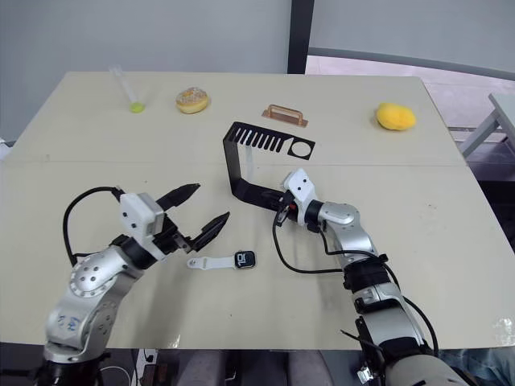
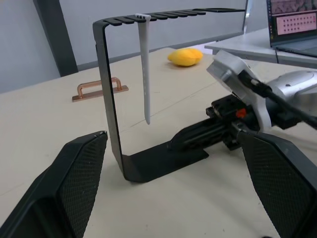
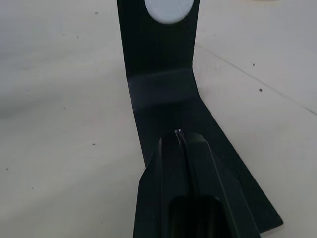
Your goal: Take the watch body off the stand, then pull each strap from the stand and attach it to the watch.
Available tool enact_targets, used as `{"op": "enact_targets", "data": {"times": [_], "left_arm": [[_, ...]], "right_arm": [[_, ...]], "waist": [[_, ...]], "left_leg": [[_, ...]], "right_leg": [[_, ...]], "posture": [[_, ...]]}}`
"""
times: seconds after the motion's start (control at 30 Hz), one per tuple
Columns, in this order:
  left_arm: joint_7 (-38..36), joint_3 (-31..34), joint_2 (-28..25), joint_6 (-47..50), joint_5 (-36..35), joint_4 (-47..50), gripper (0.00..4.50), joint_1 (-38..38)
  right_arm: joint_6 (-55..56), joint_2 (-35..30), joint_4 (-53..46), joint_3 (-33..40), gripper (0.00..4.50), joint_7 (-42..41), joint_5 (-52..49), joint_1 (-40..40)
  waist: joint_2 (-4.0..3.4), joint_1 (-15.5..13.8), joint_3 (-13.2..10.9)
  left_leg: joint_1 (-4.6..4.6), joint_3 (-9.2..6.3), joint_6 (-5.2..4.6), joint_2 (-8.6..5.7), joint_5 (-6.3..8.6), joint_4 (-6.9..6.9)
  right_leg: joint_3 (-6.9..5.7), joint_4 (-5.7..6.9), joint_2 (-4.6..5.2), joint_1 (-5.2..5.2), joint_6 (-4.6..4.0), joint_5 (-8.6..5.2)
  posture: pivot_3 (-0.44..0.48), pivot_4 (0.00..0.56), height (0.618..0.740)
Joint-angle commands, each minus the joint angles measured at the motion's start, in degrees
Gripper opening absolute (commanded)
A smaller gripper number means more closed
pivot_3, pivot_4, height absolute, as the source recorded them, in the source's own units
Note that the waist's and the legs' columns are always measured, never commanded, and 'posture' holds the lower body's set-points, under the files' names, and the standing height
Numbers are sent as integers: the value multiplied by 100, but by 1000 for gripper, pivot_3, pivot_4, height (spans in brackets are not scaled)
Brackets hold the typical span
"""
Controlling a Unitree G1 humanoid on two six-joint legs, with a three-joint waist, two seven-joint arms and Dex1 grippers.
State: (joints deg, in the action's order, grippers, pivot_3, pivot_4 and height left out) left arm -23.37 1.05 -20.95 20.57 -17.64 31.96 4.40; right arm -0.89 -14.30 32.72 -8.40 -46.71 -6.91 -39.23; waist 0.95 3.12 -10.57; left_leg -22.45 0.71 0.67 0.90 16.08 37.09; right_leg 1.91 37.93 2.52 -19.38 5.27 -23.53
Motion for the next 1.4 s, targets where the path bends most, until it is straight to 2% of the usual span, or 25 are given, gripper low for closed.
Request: {"op": "enact_targets", "data": {"times": [0.03, 0.27, 0.3, 0.37, 0.6, 0.97, 1.13, 1.4], "left_arm": [[292, -151, 121, 16, 248, 168, 4500, 121], [449, -525, 372, 29, 547, -85, 4500, 356], [525, -580, 416, -63, 683, -163, 4003, 411], [624, -690, 531, -79, 831, -313, 3325, 550], [1002, -882, 1039, -60, 1169, -849, 3325, 1087], [1026, -1048, 1383, -483, 1521, -2029, 3325, 1889], [1096, -1136, 1619, -819, 1649, -2462, 3325, 2089], [1297, -1116, 1702, -1289, 1974, -3028, 3325, 2342]], "right_arm": [[176, 80, 244, 125, 55, 59, -9, -114], [286, 65, 575, 197, 55, -14, -1, -73], [296, 66, 574, 207, 0, -22, -6, -70], [273, 71, 543, 217, 0, -61, -23, -53], [172, 89, 379, 147, 0, -178, -17, 64], [28, 37, 218, 145, 0, -183, 10, 149], [-6, 21, 195, 144, 0, -175, 28, 170], [-74, -38, 99, 71, 0, -298, 46, 265]], "waist": [[0, 5, 0], [1, -4, 1], [1, -4, 1], [3, -8, 2], [5, -19, 3], [5, -32, 3], [5, -34, 3], [6, -67, 4]], "left_leg": [[0, 0, 5, 0, -3, 1], [5, 1, 14, 1, -8, 1], [4, 0, 14, 1, -8, 1], [4, 1, 14, 1, -8, 3], [5, 2, 16, 1, -9, 2], [5, 3, 23, 1, -13, 2], [4, 3, 24, 1, -14, 3], [5, 5, 25, 1, -14, 3]], "right_leg": [[0, 2, 0, 0, 0, 0], [-1, -2, -1, 4, 0, 0], [-1, -3, -1, 4, 0, 0], [-1, -5, -1, 5, 0, 0], [-1, -4, -1, 6, 1, 0], [-2, -5, -2, 6, 1, 1], [-2, -6, -2, 4, 1, 1], [-2, -6, -2, 4, 2, 1]], "posture": [[0, 150, 740], [0, 150, 740], [0, 150, 740], [0, 150, 740], [0, 150, 740], [0, 150, 740], [0, 150, 740], [0, 150, 740]]}}
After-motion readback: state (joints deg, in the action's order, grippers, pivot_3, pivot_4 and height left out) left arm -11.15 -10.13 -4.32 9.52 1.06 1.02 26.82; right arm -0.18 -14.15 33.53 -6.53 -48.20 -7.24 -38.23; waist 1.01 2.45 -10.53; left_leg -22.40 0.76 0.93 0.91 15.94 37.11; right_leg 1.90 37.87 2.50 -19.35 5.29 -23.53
